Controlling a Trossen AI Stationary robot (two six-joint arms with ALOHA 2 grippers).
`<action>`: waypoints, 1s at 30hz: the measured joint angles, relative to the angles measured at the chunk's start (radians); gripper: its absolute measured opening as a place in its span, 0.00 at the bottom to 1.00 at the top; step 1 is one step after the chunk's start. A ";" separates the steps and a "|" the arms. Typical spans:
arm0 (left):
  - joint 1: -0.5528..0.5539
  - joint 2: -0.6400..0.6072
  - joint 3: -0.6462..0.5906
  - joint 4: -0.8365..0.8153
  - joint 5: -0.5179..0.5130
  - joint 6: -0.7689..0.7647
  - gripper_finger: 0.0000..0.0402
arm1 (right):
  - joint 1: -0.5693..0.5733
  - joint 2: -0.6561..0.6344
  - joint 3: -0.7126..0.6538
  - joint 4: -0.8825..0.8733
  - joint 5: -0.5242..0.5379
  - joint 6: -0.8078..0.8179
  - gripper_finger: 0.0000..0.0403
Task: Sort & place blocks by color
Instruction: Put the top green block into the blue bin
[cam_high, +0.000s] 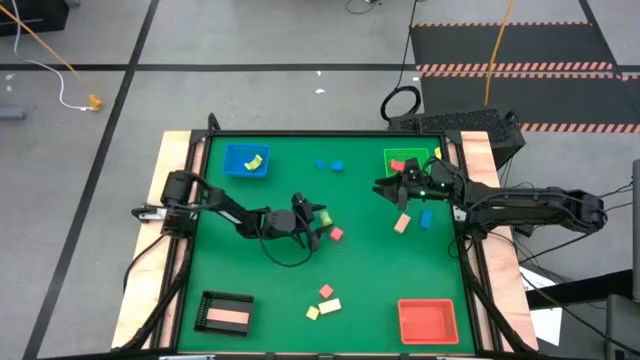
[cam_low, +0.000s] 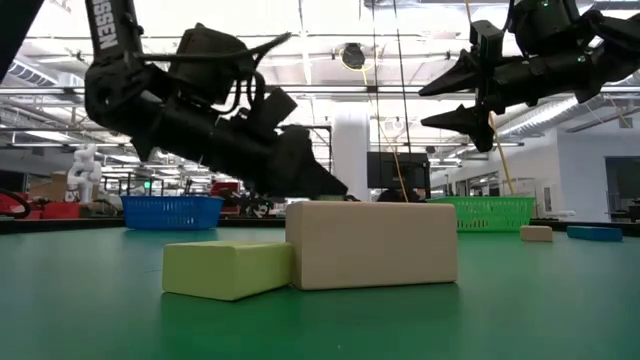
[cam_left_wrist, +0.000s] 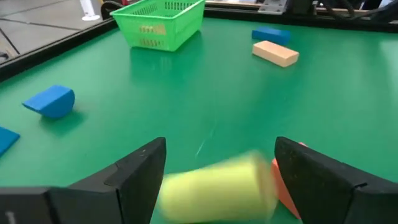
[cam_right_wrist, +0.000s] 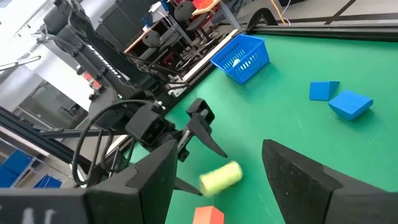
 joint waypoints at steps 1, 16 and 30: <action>0.002 0.005 0.004 0.001 -0.002 0.002 0.73 | 0.000 0.000 0.000 0.000 0.000 0.000 0.56; 0.046 0.007 0.004 -0.053 0.028 -0.112 0.57 | 0.000 0.000 0.000 0.003 0.000 0.000 0.56; 0.085 0.007 0.120 -0.235 0.024 -0.447 0.77 | 0.000 0.000 0.000 0.003 0.000 0.000 0.56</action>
